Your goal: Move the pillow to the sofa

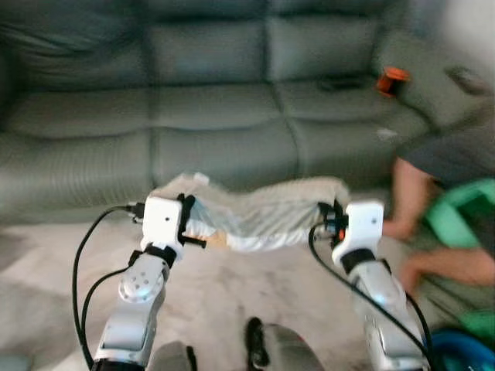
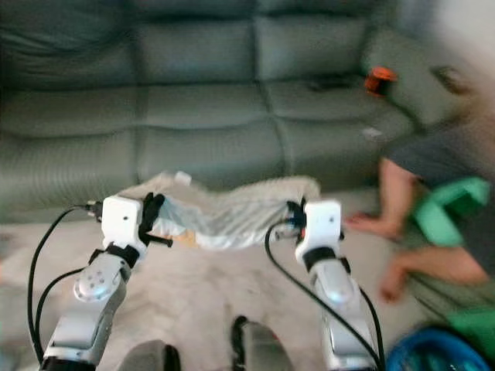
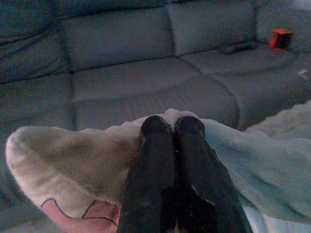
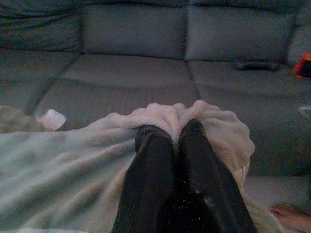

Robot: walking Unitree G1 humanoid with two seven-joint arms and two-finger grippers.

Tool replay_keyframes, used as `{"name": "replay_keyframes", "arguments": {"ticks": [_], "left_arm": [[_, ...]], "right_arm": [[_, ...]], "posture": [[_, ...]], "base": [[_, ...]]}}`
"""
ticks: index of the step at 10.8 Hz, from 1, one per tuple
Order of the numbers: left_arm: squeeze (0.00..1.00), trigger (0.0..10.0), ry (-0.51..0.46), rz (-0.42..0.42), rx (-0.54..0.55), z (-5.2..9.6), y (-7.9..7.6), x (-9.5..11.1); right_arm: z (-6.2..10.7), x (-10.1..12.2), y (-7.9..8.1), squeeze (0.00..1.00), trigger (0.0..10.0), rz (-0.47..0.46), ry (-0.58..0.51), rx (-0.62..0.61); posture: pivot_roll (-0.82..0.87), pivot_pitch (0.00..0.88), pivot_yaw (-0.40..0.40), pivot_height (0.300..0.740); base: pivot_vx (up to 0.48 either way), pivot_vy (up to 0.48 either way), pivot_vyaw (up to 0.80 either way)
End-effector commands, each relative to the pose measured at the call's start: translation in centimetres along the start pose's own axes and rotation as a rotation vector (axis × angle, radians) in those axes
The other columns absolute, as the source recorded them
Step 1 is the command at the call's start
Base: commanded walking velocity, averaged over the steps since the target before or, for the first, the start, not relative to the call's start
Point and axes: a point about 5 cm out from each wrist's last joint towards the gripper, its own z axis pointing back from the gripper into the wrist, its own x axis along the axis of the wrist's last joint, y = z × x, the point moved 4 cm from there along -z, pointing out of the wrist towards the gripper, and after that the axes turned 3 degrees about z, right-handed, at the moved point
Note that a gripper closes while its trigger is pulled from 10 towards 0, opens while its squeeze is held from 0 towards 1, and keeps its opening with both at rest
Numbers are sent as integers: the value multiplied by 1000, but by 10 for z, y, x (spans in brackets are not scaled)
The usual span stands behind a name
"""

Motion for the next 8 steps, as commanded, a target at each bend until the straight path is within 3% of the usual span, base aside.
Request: {"name": "replay_keyframes", "arguments": {"ticks": [1,3,8], "left_arm": [[0,10000,-21,3,-11,0,-4,4],[0,10000,-32,5,-25,-2,-8,8],[0,10000,-29,6,-44,-5,-10,9]], "right_arm": [[1,10,-1,0,10000,18,-43,4],[0,11,5,0,10000,25,-51,22],[-1,12,5,0,10000,24,-58,18]], "posture": [[-66,159,-38,740],[-65,160,-31,740],[-72,169,-25,740]], "base": [[307,0,0],[405,0,275],[480,0,0]]}}
